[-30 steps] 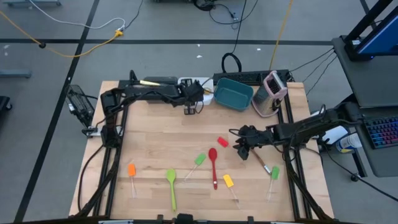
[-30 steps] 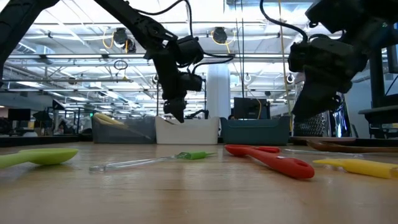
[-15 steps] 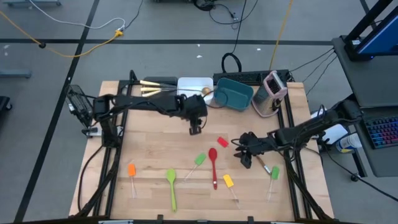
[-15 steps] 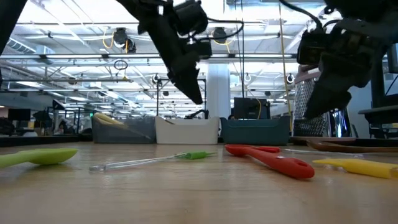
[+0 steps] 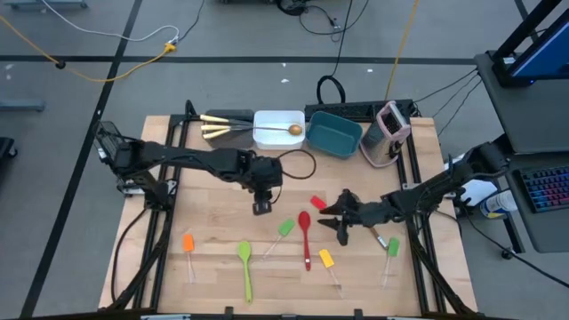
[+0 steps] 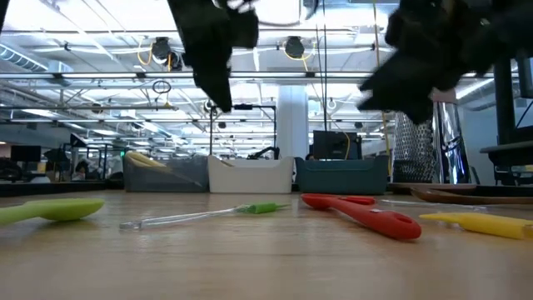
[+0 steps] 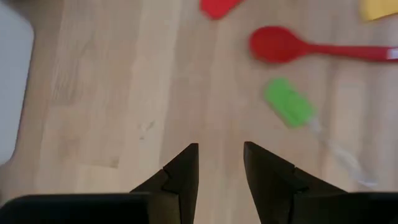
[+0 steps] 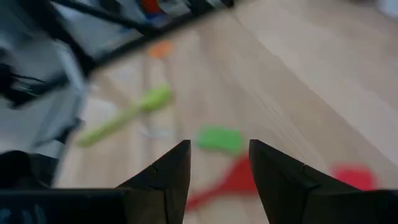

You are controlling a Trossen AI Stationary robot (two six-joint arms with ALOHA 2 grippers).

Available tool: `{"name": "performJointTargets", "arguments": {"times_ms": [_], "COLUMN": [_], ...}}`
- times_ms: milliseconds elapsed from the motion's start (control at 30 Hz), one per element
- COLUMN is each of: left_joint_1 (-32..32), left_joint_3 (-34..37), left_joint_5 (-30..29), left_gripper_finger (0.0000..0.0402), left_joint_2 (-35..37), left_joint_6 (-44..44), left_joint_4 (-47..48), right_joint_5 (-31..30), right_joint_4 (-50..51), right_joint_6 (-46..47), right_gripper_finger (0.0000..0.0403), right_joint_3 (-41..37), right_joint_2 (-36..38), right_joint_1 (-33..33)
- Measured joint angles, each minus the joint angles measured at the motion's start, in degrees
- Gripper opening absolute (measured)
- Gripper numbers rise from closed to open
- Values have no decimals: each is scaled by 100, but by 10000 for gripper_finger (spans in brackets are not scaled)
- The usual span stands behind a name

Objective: Pick & Place Kitchen Items
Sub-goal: Put the red serving spoon into the white bin

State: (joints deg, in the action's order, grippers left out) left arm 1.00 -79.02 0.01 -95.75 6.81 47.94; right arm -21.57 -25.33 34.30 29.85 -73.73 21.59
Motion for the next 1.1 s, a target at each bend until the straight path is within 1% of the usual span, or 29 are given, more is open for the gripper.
{"name": "performJointTargets", "arguments": {"times_ms": [67, 133, 267, 333, 433, 533, 600, 667, 733, 800, 900, 967, 1000, 1100], "left_joint_1": [-94, -168, -281, -350, -431, -494, -521, -525, -525, -523, -523, -523, -523, -521], "left_joint_3": [0, 0, 0, 0, 0, 0, 0, 0, 0, 0, 0, 0, 6, 93], "left_joint_5": [-2, -2, -105, -380, -1111, -1940, -2333, -2580, -2723, -2792, -2804, -2812, -2814, -2857], "left_gripper_finger": [131, 131, 131, 131, 131, 131, 131, 131, 131, 131, 131, 131, 131, 131], "left_joint_2": [273, 575, 1179, 1461, 1838, 2114, 2249, 2335, 2377, 2386, 2379, 2381, 2381, 2379], "left_joint_6": [27, 95, 145, 198, 361, 500, 592, 603, 603, 603, 578, 579, 576, 546], "left_joint_4": [38, 90, 424, 635, 867, 1071, 1268, 1316, 1377, 1357, 1413, 1496, 1516, 1543], "right_joint_5": [416, 644, 548, 515, 525, 509, 503, 496, 482, 311, 179, 203, 263, 783], "right_joint_4": [-632, -955, -1179, -1627, -2285, -2309, -1971, -1434, -647, 194, 1254, 1765, 1878, 2263], "right_joint_6": [-368, -460, -487, -365, -544, -890, -1072, -1211, -1286, -1202, -635, -21, 270, 1085], "right_gripper_finger": [155, 155, 155, 155, 155, 155, 155, 155, 155, 155, 155, 155, 155, 155], "right_joint_3": [4, 4, 4, 10, 195, 705, 1152, 1699, 2245, 2740, 3238, 3345, 3353, 3361], "right_joint_2": [-100, -155, -318, -466, -612, -694, -829, -1031, -1250, -1495, -1877, -2057, -2151, -2398], "right_joint_1": [-166, -295, -388, -374, -275, -176, -105, -72, -68, -68, -94, -98, -98, -94]}}
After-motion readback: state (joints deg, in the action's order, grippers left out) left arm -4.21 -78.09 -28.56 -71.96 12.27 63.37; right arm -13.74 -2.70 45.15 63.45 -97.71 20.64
